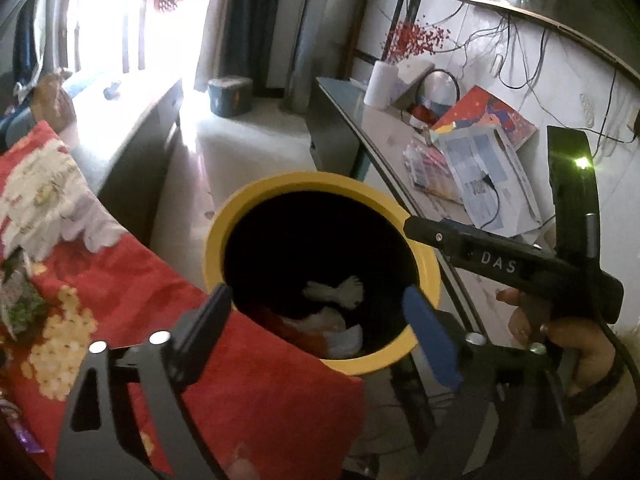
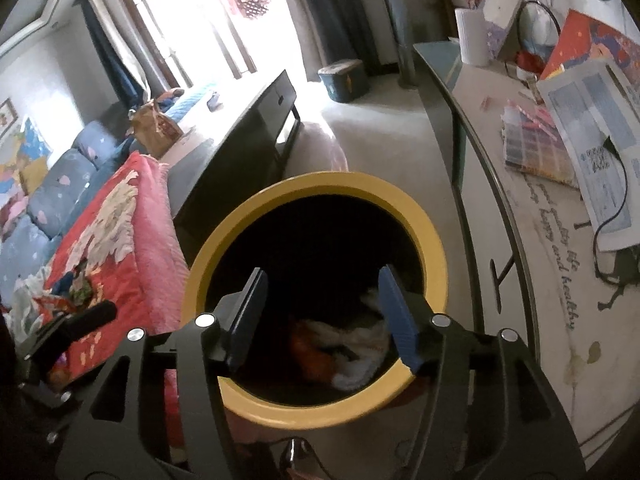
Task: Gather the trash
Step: 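Open both tools to drop the net and red bag into the bin, then move both tools back over the snack wrappers on the bed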
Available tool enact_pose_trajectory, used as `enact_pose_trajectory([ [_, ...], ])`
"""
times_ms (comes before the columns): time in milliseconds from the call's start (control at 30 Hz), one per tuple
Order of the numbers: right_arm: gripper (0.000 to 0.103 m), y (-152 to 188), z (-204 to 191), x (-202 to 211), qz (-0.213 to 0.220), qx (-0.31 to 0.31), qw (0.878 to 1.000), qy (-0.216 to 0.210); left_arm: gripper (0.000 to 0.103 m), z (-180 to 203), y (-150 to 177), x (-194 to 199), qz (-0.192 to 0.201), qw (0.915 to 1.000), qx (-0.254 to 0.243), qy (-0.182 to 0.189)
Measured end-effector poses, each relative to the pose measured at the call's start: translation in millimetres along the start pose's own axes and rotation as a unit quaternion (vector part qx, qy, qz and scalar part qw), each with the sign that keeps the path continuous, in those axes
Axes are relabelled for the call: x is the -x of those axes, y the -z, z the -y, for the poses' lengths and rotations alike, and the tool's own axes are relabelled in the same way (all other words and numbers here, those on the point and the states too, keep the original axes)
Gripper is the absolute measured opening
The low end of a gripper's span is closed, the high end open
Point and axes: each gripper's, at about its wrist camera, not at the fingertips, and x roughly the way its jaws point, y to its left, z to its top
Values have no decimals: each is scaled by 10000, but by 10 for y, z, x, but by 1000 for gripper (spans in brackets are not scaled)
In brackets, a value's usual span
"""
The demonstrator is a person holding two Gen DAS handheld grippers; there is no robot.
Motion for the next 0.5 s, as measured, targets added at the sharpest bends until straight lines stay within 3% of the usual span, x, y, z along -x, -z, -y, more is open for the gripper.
enact_pose_trajectory([
  [500, 70, -29, -303, 250, 407, 454, 9981, -131, 96, -289, 17, 624, 663, 9948, 358, -681],
])
